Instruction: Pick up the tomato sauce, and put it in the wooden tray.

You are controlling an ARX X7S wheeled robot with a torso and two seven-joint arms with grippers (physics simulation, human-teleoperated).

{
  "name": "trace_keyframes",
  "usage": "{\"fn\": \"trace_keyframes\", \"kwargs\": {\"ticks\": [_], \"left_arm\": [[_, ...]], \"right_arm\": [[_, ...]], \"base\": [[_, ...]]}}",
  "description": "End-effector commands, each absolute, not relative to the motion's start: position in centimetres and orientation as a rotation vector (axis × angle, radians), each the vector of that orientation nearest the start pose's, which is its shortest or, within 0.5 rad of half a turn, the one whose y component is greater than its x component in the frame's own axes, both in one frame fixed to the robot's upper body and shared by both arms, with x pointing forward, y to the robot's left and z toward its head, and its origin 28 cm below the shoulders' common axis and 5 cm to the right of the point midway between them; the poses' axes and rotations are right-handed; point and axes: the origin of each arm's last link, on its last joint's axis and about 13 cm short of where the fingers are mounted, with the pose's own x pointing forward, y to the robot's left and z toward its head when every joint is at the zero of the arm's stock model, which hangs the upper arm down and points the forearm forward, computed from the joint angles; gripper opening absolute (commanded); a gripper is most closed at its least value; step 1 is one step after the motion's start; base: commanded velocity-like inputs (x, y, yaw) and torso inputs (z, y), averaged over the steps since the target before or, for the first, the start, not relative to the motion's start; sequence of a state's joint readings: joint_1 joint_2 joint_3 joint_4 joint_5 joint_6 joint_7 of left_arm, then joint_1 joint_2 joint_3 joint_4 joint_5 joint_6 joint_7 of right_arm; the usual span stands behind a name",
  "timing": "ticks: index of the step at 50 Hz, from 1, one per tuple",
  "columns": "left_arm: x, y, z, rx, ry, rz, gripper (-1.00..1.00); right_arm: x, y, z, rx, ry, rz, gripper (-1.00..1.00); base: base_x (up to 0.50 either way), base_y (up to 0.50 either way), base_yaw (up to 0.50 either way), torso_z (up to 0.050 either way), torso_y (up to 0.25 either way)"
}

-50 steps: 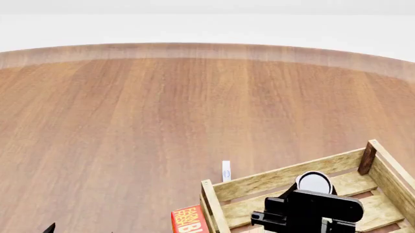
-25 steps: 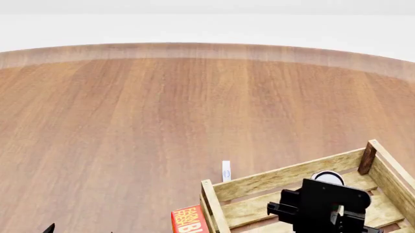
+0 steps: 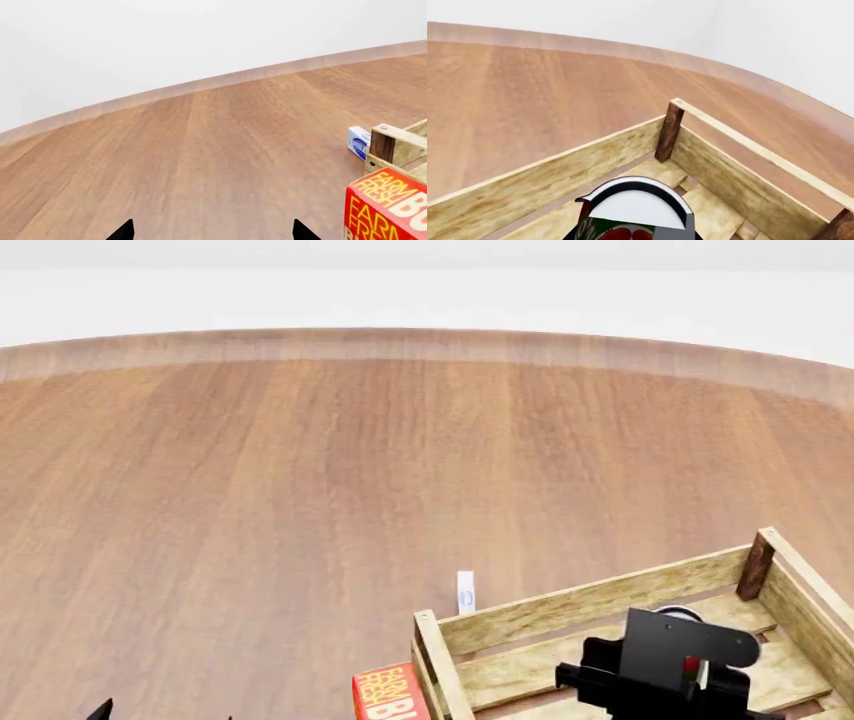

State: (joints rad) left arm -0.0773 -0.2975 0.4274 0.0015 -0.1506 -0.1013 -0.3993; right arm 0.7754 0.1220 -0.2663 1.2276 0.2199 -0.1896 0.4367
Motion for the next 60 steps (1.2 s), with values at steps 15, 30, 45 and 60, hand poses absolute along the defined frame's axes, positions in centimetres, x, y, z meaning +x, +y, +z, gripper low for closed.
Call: {"fn": "trace_keyframes", "kwargs": {"ticks": [15,30,45,60], "left_arm": [[21.18,19.91,1.07,0.152,0.055,0.018,1.0],[21.11,19.92,1.09,0.151,0.052,0.019,1.0],[21.21,20.03,0.93,0.151,0.052,0.02,1.0],[21.24,20.05,0.92,0.151,0.053,0.02,1.0]], "right_arm": [[33.92,-13.44,-0.35,-0.14,0.335,-0.409,-1.0],[33.92,-13.19,-0.39,-0.144,0.352,-0.405,-1.0],[33.65,-13.19,-0.71,-0.136,0.389,-0.41,-1.0],[33.67,-13.27,-0.67,-0.13,0.395,-0.412,-1.0]], "base": [[0.0,0.0,0.0,0.0,0.0],[0.0,0.0,0.0,0.0,0.001],[0.0,0.0,0.0,0.0,0.0],[0.0,0.0,0.0,0.0,0.001]]}}
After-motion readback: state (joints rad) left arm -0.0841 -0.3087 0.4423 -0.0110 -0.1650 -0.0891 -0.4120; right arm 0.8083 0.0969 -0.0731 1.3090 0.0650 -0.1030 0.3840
